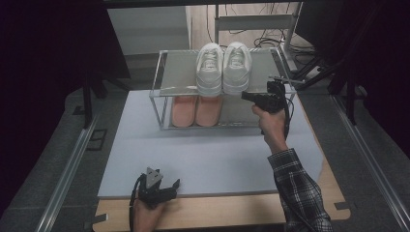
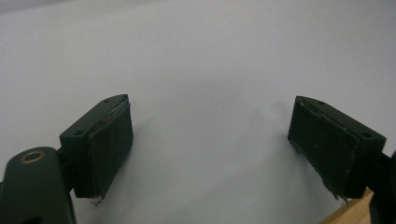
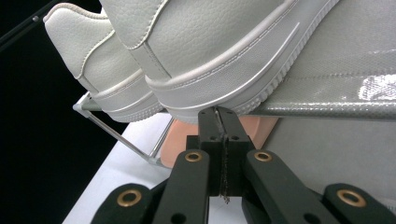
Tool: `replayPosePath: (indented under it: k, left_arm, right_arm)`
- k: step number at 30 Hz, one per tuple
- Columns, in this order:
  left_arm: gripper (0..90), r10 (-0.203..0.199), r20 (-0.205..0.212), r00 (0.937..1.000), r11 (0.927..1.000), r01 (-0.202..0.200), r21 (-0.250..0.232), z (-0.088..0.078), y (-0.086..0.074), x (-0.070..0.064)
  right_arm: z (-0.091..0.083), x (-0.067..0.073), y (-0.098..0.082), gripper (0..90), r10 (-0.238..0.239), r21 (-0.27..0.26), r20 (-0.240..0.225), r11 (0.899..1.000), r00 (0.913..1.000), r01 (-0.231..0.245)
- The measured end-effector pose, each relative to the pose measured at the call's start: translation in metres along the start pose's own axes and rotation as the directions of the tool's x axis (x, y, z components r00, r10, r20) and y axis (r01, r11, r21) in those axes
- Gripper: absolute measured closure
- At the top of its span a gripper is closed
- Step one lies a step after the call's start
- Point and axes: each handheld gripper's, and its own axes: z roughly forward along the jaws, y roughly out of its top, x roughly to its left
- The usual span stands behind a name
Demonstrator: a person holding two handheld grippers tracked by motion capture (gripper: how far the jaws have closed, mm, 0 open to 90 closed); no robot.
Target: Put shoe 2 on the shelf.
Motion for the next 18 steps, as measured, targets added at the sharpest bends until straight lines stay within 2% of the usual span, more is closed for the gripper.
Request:
replayPosePath:
  k: [8,18]
  left_arm:
    - [13.9,0.0,0.0,1.0,1.0,0.0,0.0,0.0,0.0,0.0]
    - [14.0,0.001,0.0,1.0,1.0,-0.001,0.0,0.0,0.0,0.0]
  right_arm:
    - [-0.007,-0.001,0.001,89.3,0.003,-0.006,-0.014,1.0,0.9999,-0.003]
    - [-0.013,-0.003,-0.004,84.2,-0.016,-0.003,-0.02,1.0,0.9997,0.016]
